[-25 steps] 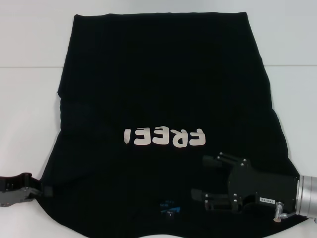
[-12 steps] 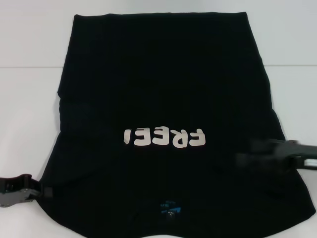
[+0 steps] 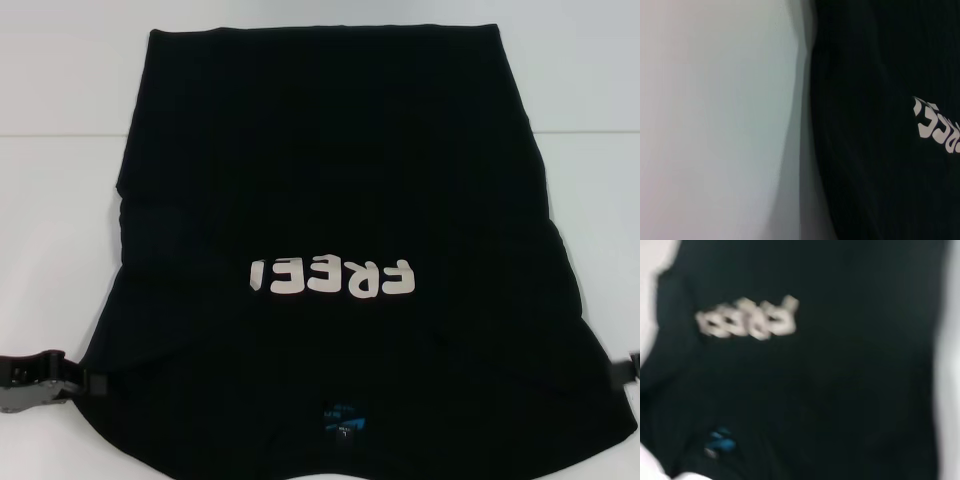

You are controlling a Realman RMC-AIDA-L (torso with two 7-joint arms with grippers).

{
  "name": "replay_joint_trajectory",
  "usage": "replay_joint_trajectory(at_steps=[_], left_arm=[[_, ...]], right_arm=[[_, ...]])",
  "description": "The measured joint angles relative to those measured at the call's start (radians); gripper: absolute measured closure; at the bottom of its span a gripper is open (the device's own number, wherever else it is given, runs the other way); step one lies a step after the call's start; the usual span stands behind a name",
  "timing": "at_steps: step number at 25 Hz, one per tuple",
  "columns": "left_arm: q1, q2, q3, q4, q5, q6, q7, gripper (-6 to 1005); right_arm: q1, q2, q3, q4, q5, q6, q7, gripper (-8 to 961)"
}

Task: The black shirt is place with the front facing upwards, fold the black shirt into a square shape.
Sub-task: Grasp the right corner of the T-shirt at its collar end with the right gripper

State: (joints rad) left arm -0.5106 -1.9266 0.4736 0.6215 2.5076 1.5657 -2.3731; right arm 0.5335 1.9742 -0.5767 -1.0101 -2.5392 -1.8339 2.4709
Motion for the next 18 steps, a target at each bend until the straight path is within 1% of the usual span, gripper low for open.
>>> replay_joint_trajectory(at_steps=[4,11,18], left_arm=[[0.0,-0.003,0.0,0.001,0.001,0.004,0.011,970],[0.0,-0.005,0.0,-0.002,0.003,0.003,0.016,971],[0.001,-0.01,0.0,-0.002,0.004,-0.002,0.017,971]], right_arm=[[0.003,0.0,0.012,0.006,-0.128,0.023,0.01,180],[-0.013,0.006,0.012,0.042,-0.162,0.064,-0.01,178],[0.0,0.008,0.01,0.096,-0.157,0.105,-0.031,177]])
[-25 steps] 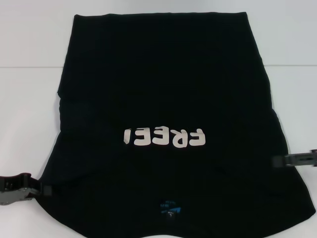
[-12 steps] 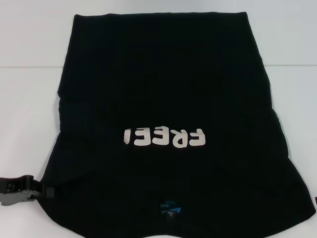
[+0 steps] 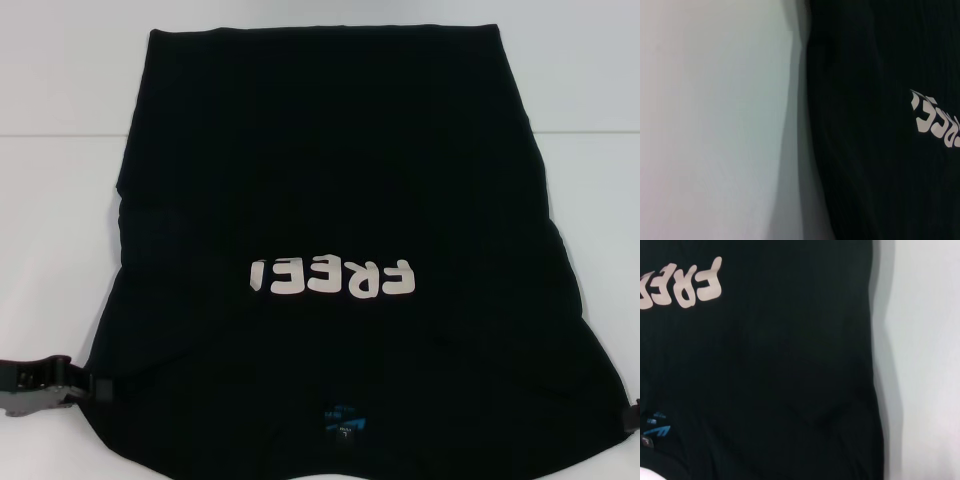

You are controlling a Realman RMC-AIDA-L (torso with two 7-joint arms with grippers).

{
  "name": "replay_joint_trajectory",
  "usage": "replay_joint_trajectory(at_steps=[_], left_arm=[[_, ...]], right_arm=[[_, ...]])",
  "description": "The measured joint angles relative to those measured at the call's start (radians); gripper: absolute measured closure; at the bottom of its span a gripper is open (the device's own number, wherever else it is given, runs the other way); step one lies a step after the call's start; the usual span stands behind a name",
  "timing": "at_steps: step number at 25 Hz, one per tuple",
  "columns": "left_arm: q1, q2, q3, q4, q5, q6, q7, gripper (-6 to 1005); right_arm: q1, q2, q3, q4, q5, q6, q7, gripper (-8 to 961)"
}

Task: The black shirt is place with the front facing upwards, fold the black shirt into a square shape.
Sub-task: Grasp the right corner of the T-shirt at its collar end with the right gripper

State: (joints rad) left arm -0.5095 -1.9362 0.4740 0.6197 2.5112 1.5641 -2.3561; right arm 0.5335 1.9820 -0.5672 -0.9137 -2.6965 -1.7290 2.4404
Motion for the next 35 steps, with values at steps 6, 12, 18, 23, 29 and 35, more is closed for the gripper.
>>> replay_joint_trajectory(at_steps=[6,12,18,23,29,35], left_arm=[[0.002,-0.002,0.0,0.0,0.0,0.001,0.0,971],[0.004,-0.004,0.0,0.0,0.0,0.002,0.004,970],[0.005,-0.004,0.0,-0.003,0.0,0.005,0.009,970],[0.004,-0.004,0.0,-0.003,0.0,0.006,0.009,970],[0.005,-0.006,0.0,-0.003,-0.001,0.007,0.011,971],[0.004,-0.01,0.0,-0.003,0.0,0.007,0.011,970]], right_arm=[[0.024,0.0,-0.002,0.046,0.0,0.031,-0.012,177],[0.034,0.006,-0.006,0.056,0.001,0.042,-0.022,177],[0.044,0.015,-0.007,0.061,0.0,0.042,-0.027,178],[0.048,0.018,-0.012,0.07,0.0,0.045,-0.032,178],[0.047,0.013,-0.012,0.07,-0.001,0.045,-0.035,178],[0.044,0.009,-0.006,0.07,-0.001,0.045,-0.036,178]])
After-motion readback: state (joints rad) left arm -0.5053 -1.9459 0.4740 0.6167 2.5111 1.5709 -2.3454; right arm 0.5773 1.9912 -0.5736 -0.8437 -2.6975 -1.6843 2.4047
